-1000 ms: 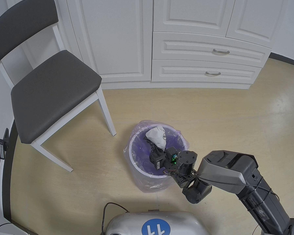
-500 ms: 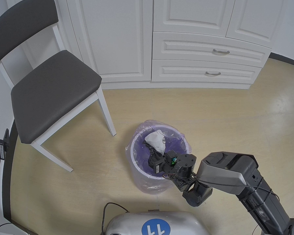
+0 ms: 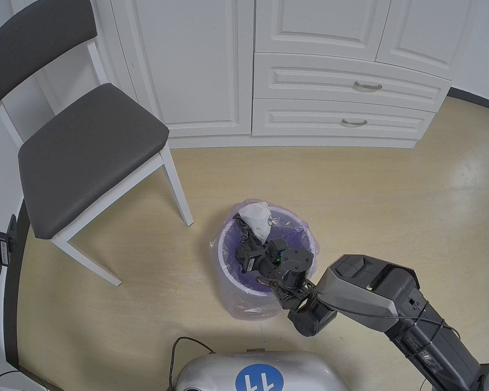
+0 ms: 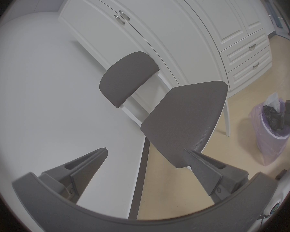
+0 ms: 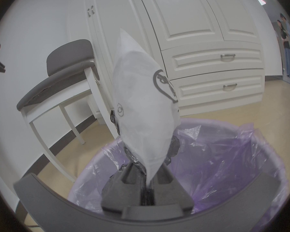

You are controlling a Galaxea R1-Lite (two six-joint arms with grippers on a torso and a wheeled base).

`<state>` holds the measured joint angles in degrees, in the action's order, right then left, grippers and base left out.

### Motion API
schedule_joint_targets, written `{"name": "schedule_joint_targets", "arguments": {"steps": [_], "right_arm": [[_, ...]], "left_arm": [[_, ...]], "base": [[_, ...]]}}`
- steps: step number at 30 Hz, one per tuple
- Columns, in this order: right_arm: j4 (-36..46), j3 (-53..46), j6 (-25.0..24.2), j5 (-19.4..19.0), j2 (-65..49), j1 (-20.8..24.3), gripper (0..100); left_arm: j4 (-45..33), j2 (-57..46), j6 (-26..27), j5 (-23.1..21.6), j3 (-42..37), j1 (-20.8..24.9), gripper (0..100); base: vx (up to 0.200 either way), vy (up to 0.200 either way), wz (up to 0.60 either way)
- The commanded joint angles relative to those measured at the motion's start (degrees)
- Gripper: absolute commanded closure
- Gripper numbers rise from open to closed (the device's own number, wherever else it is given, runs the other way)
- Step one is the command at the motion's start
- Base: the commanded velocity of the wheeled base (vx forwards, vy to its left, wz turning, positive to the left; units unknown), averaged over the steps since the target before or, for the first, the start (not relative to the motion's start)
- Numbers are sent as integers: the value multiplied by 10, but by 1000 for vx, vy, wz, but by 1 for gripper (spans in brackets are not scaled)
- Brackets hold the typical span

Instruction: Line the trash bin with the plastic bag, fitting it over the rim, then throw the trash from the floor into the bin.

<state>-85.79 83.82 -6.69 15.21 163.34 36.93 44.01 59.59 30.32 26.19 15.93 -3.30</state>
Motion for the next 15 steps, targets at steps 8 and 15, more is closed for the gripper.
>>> {"name": "schedule_joint_targets", "arguments": {"steps": [8,15], "right_arm": [[0,21,-23,1,-7,-4,100],[3,-41,-19,-10,-47,-17,100]], "left_arm": [[1,3,0,0,0,1,0],[1,0,0,0,0,1,0]], "base": [[0,0,0],[0,0,0]]}}
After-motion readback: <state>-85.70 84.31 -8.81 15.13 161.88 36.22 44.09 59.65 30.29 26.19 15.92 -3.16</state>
